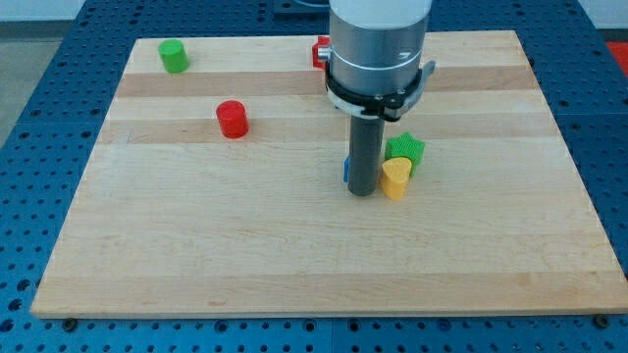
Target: Slide red star towards top right
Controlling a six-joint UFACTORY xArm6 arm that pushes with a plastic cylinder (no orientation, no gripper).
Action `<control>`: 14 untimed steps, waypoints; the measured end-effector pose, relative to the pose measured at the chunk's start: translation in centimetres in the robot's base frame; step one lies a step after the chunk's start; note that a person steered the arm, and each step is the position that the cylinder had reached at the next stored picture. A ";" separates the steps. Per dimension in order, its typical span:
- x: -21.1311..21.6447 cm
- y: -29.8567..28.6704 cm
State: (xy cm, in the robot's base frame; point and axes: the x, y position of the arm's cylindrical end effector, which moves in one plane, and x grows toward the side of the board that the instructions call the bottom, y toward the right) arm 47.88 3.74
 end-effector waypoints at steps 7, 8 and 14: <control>-5.6 -1.0; -7.0 -1.1; -8.9 5.5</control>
State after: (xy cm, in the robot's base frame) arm 38.94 9.25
